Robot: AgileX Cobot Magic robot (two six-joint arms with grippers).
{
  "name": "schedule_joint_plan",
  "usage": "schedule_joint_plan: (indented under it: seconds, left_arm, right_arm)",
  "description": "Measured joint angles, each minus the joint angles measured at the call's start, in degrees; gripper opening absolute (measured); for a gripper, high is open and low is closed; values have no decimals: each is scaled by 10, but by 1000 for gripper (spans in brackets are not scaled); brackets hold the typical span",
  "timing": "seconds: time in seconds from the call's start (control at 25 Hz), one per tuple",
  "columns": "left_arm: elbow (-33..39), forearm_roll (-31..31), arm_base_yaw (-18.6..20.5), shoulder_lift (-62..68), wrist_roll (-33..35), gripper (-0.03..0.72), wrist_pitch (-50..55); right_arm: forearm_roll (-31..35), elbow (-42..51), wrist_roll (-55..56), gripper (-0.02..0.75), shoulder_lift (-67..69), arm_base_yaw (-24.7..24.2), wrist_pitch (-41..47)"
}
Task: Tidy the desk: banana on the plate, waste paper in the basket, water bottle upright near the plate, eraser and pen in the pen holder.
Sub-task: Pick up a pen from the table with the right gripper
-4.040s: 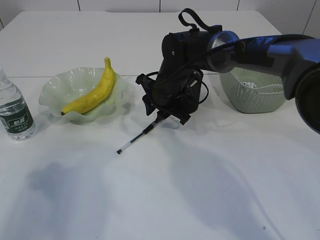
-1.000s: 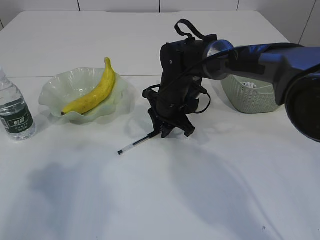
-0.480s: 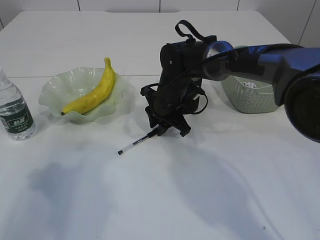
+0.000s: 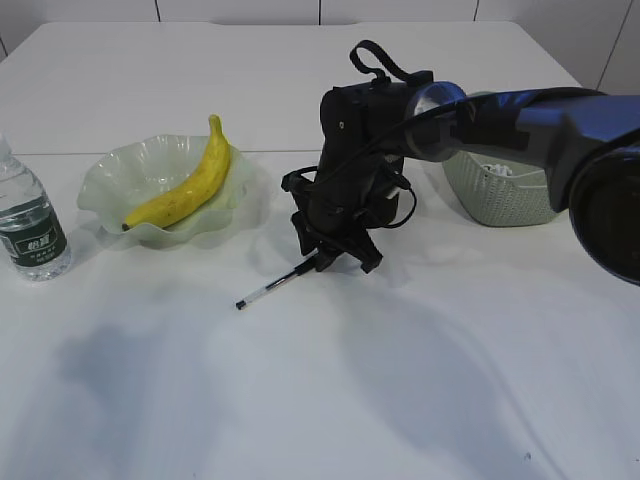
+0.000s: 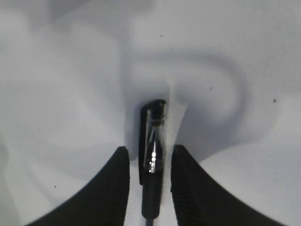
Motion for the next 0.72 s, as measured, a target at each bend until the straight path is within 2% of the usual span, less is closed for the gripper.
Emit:
schedule_joint_plan:
  seconds: [0.72]
  left_arm:
    - [0,0,0,0,0,538,0]
  right_arm:
    - [-13,0,1,239,0,0,14]
